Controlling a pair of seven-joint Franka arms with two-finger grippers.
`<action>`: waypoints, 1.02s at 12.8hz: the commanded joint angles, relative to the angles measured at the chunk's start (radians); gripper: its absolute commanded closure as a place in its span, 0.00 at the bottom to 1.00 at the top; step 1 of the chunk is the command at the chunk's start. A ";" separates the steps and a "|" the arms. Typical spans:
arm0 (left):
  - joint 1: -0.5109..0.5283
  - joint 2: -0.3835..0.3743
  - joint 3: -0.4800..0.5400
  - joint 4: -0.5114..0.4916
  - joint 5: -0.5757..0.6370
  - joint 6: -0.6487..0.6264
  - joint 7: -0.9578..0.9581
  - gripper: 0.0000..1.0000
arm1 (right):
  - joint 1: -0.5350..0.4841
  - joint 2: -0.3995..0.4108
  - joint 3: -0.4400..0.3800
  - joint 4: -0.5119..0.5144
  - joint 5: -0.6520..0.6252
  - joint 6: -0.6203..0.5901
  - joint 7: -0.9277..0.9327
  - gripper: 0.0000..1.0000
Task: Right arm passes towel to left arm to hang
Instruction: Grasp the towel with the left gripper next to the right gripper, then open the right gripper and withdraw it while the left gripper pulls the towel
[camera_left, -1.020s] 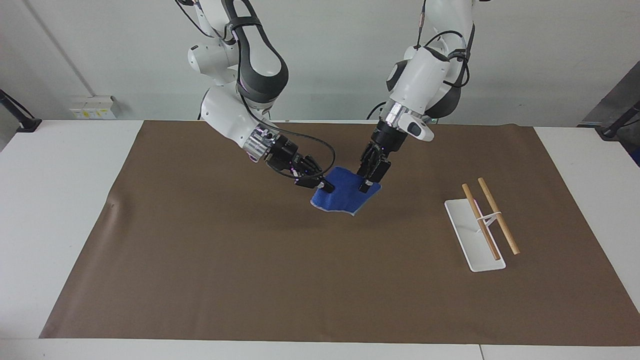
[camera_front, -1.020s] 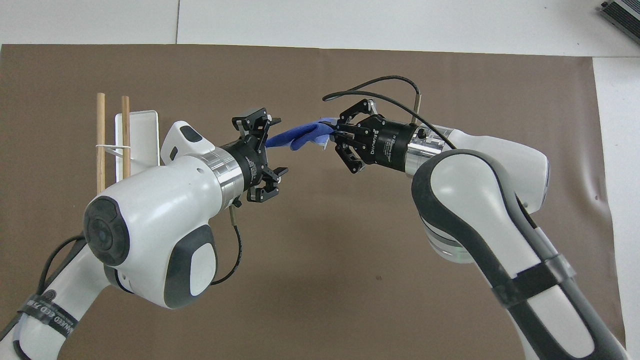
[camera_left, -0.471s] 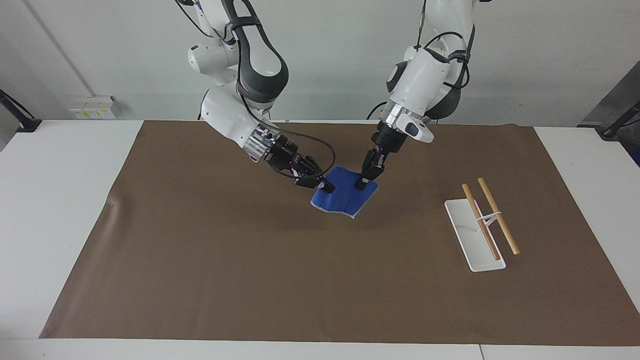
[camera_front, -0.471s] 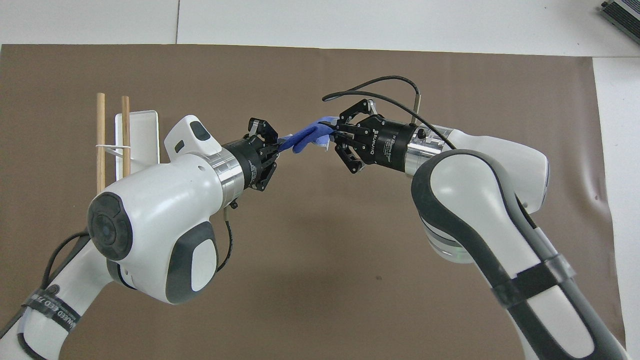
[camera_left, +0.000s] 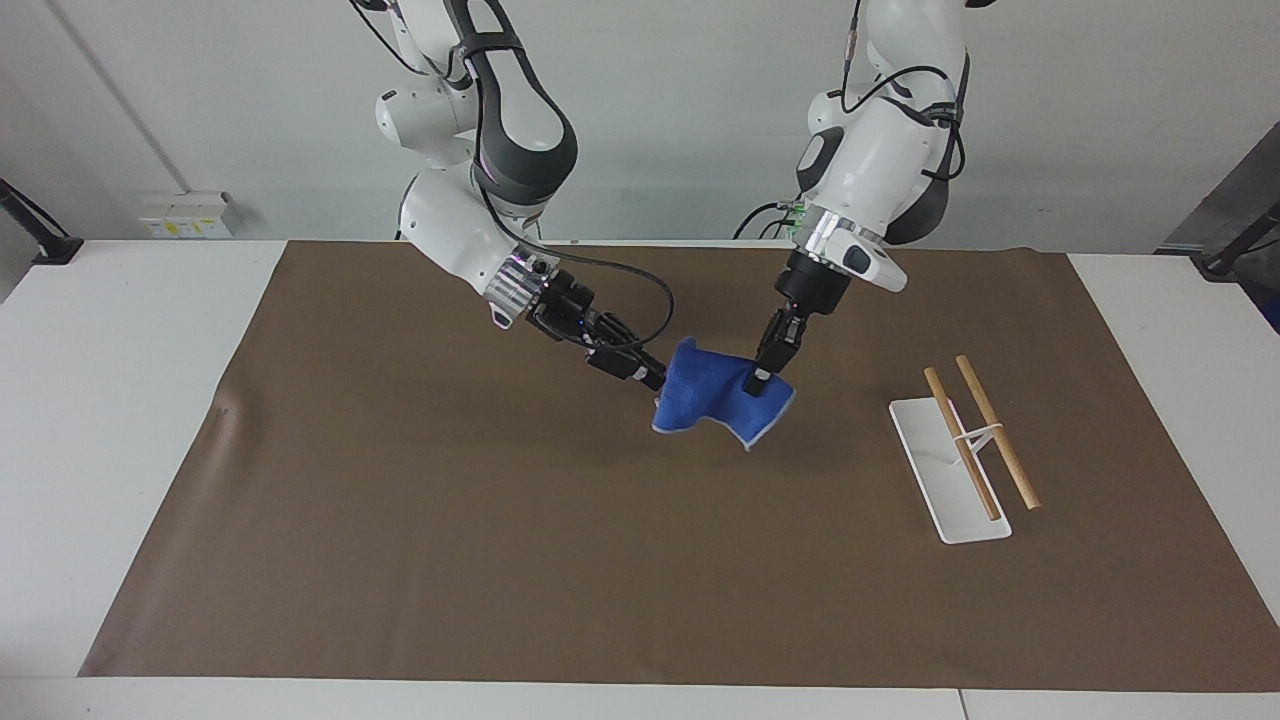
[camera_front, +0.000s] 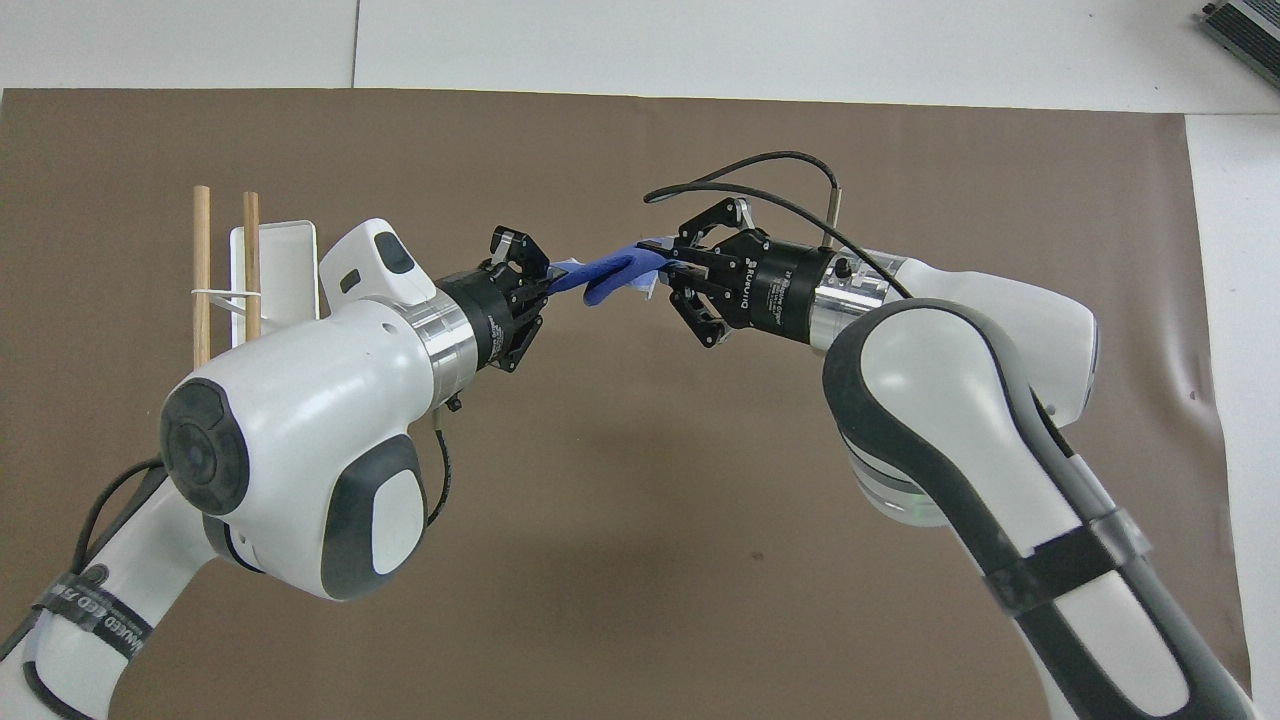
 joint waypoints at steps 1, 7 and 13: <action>0.005 0.039 0.045 0.047 0.014 0.000 0.124 1.00 | -0.020 -0.006 0.002 -0.020 -0.316 0.001 -0.116 0.00; 0.006 0.036 0.210 0.041 0.016 -0.006 0.242 1.00 | -0.163 -0.014 -0.001 -0.065 -1.026 -0.086 -0.343 0.00; 0.017 0.026 0.368 -0.016 0.016 -0.064 0.432 1.00 | -0.286 -0.051 -0.004 0.081 -1.217 -0.431 -0.379 0.00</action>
